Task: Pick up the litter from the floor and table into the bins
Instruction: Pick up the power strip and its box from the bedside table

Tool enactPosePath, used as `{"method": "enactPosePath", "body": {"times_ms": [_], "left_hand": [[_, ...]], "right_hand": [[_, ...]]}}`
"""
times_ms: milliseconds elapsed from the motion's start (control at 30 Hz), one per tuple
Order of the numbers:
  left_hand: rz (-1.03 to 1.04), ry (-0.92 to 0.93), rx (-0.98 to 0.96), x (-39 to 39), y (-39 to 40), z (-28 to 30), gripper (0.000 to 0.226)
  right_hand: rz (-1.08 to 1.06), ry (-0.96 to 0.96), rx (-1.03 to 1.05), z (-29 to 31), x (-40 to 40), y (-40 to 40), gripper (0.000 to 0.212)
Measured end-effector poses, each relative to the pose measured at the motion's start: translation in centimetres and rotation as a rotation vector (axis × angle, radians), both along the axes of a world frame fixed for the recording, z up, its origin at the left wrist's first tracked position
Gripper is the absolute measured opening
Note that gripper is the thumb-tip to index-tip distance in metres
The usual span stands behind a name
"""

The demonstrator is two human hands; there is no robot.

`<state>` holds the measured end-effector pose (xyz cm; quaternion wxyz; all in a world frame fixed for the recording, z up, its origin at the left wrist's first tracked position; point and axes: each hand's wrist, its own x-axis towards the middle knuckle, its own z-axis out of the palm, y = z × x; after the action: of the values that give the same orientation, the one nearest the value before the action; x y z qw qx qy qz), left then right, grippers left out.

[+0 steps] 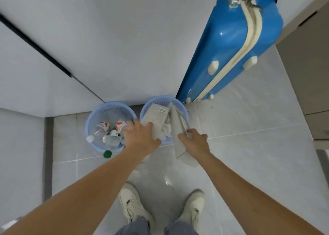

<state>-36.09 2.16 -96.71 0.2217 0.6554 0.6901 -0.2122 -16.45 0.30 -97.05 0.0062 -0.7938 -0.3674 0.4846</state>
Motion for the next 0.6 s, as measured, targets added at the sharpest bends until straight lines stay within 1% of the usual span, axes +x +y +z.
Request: {"method": "enactPosePath", "body": {"times_ms": [133, 267, 400, 500, 600], "left_hand": [[-0.071, 0.089, -0.004, 1.8, 2.7, -4.8, 0.055], [-0.105, 0.180, -0.054, 3.5, 3.8, -8.5, 0.054], [-0.198, 0.257, -0.008, 5.1, 3.8, -11.0, 0.044], [-0.232, 0.310, 0.010, 5.8, 3.8, -12.3, 0.039], [-0.272, 0.322, 0.026, 5.8, 3.7, -13.3, 0.031]], "right_hand": [[0.098, -0.071, 0.013, -4.6, 0.1, 2.8, 0.066], [0.289, -0.185, -0.011, -7.8, -1.2, 4.2, 0.057], [0.350, -0.249, -0.074, -10.0, -2.2, 5.0, 0.060], [0.388, -0.274, -0.056, -11.3, -2.9, 5.3, 0.056], [0.433, -0.302, -0.033, -12.2, -3.6, 5.5, 0.057]]}}
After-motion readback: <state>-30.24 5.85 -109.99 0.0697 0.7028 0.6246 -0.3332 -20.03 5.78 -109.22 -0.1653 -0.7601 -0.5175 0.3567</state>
